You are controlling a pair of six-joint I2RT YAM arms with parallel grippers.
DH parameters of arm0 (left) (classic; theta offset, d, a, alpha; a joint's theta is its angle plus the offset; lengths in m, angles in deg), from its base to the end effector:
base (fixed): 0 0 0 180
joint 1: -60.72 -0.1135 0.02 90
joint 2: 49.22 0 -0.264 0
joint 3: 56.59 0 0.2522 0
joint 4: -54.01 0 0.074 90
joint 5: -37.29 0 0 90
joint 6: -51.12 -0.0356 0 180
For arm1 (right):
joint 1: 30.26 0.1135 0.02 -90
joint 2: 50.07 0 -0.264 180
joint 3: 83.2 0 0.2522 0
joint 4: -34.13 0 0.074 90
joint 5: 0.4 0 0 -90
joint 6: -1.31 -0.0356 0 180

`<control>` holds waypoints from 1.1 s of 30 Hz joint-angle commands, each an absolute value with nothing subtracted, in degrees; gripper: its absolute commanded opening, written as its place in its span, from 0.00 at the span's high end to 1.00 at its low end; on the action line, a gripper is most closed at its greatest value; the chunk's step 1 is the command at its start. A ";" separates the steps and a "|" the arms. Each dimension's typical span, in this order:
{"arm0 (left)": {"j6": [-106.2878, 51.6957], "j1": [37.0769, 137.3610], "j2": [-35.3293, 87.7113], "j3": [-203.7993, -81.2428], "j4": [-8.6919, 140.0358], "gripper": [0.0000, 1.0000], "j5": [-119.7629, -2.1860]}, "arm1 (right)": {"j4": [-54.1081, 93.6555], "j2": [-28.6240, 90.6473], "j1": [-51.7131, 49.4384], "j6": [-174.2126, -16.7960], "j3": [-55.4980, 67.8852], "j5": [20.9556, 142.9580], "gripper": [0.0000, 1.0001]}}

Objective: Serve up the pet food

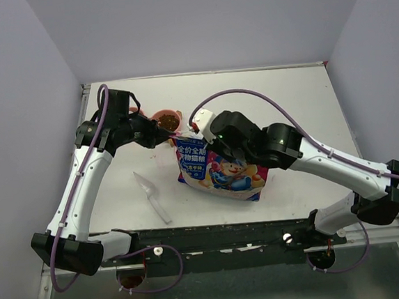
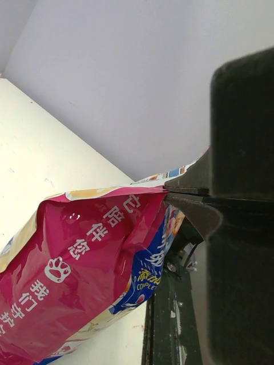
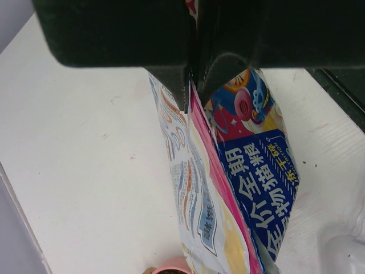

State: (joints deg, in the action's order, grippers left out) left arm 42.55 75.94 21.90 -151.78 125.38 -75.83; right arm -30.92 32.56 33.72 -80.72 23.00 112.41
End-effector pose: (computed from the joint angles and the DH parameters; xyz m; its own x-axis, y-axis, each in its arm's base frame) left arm 0.2252 -0.0758 0.3877 -0.5985 -0.7796 0.1843 -0.6270 0.3126 -0.7136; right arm 0.1428 0.2611 0.4054 -0.1906 -0.6817 -0.7063 -0.7345 0.5764 -0.3582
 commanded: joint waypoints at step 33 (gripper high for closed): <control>14.50 76.01 9.07 -152.19 101.12 0.45 -78.72 | -35.27 24.46 31.70 -83.16 21.97 109.47 1.00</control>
State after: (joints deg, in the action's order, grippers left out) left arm 26.07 75.44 13.98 -153.42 113.29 -75.78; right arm -32.89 26.57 32.02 -82.93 19.75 110.66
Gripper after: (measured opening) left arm 0.548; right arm 0.012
